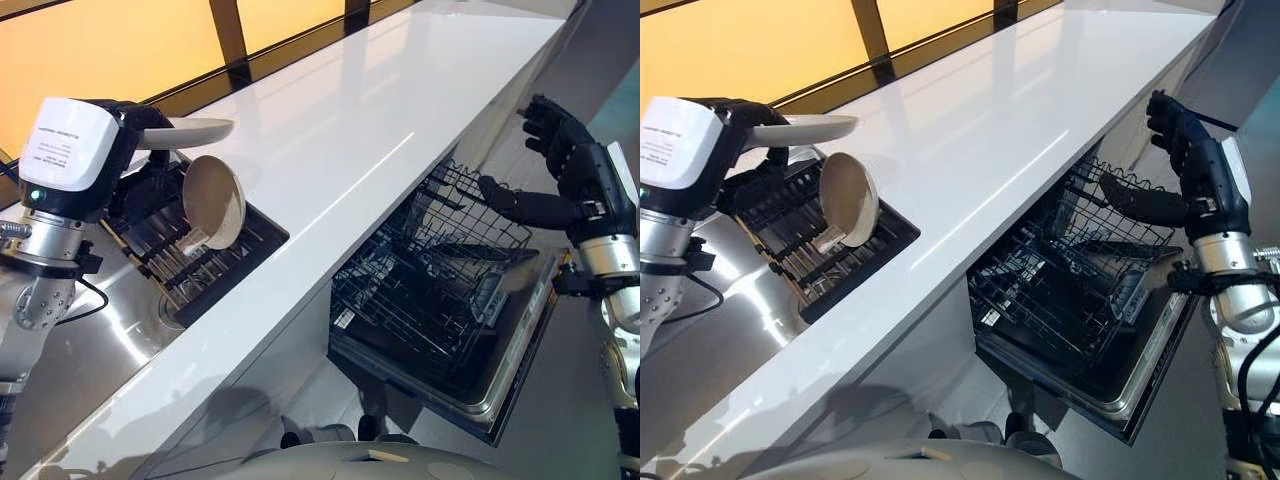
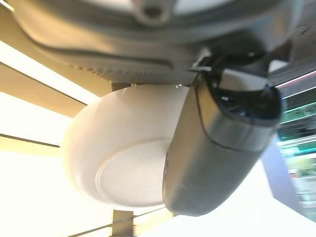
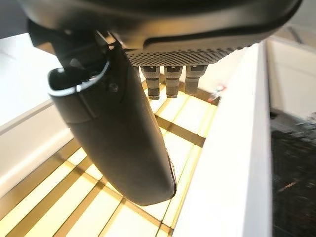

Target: Pick up plates and place into dishwasher.

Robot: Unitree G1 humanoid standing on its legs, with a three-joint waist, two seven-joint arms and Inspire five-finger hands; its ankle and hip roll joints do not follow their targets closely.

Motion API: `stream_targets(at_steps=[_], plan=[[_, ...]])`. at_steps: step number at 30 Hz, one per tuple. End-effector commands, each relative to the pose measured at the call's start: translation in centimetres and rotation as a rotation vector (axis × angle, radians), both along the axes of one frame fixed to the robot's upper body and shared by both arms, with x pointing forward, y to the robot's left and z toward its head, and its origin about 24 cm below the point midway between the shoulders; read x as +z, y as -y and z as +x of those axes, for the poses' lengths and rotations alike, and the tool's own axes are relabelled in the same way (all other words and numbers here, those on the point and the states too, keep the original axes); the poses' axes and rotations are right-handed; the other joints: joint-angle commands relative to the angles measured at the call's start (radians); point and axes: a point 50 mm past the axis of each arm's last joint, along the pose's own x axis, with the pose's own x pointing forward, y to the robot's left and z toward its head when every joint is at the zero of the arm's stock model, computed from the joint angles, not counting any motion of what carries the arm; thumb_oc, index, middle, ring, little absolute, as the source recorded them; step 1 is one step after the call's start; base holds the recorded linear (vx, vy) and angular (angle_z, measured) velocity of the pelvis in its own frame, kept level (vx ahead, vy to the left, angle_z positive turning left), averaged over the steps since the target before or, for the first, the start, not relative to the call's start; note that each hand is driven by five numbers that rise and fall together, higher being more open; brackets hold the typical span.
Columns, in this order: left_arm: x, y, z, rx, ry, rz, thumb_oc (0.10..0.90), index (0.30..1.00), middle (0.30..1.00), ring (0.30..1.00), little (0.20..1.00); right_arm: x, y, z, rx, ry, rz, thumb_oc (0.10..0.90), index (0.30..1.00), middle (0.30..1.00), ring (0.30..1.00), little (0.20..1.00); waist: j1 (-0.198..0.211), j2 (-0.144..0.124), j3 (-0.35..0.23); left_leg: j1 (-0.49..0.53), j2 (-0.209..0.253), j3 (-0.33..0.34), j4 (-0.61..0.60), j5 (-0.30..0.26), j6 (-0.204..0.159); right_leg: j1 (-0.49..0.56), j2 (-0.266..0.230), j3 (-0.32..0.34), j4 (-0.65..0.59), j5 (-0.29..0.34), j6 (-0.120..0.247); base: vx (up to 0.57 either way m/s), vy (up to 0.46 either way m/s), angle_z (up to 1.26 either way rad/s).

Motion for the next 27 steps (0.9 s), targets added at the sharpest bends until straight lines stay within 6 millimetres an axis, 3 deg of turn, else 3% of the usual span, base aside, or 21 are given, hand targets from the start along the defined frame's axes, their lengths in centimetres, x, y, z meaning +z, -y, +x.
stream_targets(at_steps=[1,12,17,27], plan=[[6.6,1.4,-0.9,-0.120,0.299,0.019,0.100,0.300,0.300,0.300,0.200,7.8,-2.9,-0.6,0.082,0.392,-0.142,0.800,0.900,0.900,0.900,0.900,0.026,-0.015,-0.026,0.002,-0.057,-0.034,0.006,-0.087,0.028,0.021,0.028,-0.032,0.066,-0.090,0.049,-0.01,-0.043,0.18],[7.0,6.8,-0.9,-0.580,0.111,-0.132,0.100,0.300,0.300,0.300,0.200,10.0,-7.5,0.0,0.194,0.506,-0.491,0.800,0.900,0.900,0.900,0.900,0.046,-0.017,-0.035,0.004,-0.053,-0.061,0.006,-0.082,0.016,0.036,0.033,-0.061,0.066,-0.102,0.042,0.00,-0.033,0.19],[7.4,8.3,-0.3,-0.682,0.057,-0.144,0.100,0.300,0.300,0.300,0.200,10.8,-9.7,0.2,0.275,0.531,-0.637,0.800,0.900,0.900,0.900,0.900,0.046,-0.017,-0.040,0.006,-0.049,-0.063,0.006,-0.079,0.012,0.041,0.035,-0.063,0.070,-0.109,0.038,0.00,-0.004,0.01],[7.5,10.2,0.6,-0.786,-0.013,-0.156,0.100,0.300,0.300,0.300,0.200,11.2,-12.3,0.9,0.387,0.534,-0.677,0.800,0.900,0.900,0.900,0.900,0.046,-0.018,-0.040,0.014,-0.048,-0.070,0.006,-0.080,0.013,0.050,0.036,-0.066,0.077,-0.118,0.032,0.00,-0.001,0.03]])
